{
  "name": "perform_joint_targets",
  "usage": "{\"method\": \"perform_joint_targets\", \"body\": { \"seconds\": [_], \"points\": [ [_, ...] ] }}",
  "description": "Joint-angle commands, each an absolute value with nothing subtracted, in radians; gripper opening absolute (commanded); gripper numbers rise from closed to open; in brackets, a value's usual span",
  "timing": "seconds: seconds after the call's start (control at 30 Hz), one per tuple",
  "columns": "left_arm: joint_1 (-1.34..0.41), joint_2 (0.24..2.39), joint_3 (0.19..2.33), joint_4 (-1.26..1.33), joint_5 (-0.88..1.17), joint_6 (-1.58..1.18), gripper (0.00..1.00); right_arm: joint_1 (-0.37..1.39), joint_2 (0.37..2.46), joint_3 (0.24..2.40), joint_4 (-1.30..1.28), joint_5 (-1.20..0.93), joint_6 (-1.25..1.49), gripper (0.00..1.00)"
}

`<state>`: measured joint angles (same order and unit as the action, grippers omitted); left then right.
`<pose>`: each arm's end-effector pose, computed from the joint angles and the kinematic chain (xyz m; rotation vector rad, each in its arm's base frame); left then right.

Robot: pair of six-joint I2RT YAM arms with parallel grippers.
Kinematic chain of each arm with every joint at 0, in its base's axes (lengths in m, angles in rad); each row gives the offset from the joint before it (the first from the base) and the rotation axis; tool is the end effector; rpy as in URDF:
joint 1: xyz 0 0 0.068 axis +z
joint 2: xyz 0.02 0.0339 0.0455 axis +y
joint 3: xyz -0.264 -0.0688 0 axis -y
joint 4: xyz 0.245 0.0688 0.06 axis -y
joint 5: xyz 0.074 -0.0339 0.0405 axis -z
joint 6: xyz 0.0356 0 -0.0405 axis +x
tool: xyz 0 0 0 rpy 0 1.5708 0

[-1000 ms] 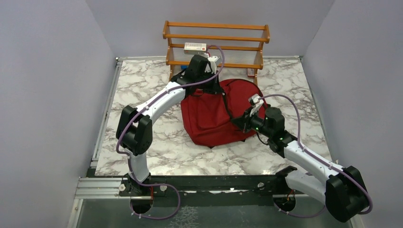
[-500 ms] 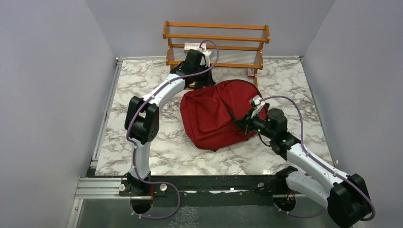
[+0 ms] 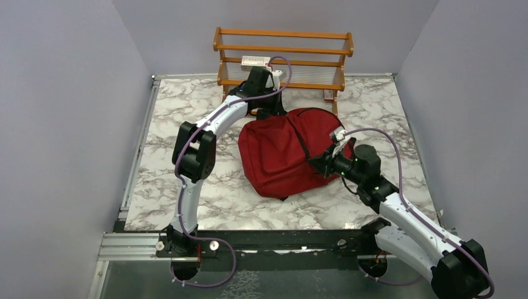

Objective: Pack the student bag
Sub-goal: Zip the student bag at the center of the board, then reset both arms

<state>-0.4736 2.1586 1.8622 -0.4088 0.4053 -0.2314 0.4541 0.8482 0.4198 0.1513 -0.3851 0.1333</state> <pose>0.4381 -0.2403 0.2498 0.5020 2.2905 -0.8225 0.1704 0.0980 0.2351 -0.5724 1.8080 0.7604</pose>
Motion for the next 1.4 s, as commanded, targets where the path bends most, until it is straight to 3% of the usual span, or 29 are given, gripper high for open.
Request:
{"method": "perform_joint_targets", "body": {
  "seconds": [0.0, 0.13, 0.27, 0.4, 0.63, 0.87, 0.97, 1.03, 1.13, 1.37],
  "points": [
    [-0.402, 2.119, 1.856, -0.292, 0.316, -0.177, 0.03, 0.46, 0.794, 0.426, 0.076, -0.427, 0.176, 0.11],
    [-0.402, 2.043, 1.815, -0.274, 0.326, -0.179, 0.16, 0.46, 0.771, 0.478, 0.043, -0.376, 0.207, 0.33],
    [-0.4, 1.953, 1.79, -0.261, 0.325, -0.187, 0.3, 0.46, 0.732, 0.547, 0.003, -0.303, 0.219, 0.46],
    [-0.392, 1.852, 1.728, -0.239, 0.306, -0.203, 0.43, 0.46, 0.725, 0.619, -0.066, -0.191, 0.247, 0.49],
    [-0.36, 1.554, 1.407, -0.068, 0.203, -0.201, 0.58, 0.46, 0.76, 0.764, -0.182, 0.091, 0.34, 0.57],
    [-0.319, 1.275, 1.138, -0.09, -0.13, -0.235, 0.79, 0.46, 0.768, 0.839, -0.247, 0.381, 0.38, 0.71],
    [-0.316, 1.144, 0.987, -0.081, -0.27, -0.245, 0.97, 0.46, 0.752, 0.85, -0.259, 0.443, 0.367, 0.73],
    [-0.316, 1.059, 0.9, -0.076, -0.365, -0.267, 0.99, 0.46, 0.724, 0.84, -0.256, 0.484, 0.367, 0.75],
    [-0.316, 0.945, 0.78, -0.048, -0.436, -0.285, 0.99, 0.461, 0.674, 0.799, -0.224, 0.531, 0.362, 0.99],
    [-0.316, 0.827, 0.631, -0.004, -0.536, -0.353, 0.99, 0.46, 0.579, 0.721, -0.168, 0.607, 0.313, 1.0]
  ]
}}
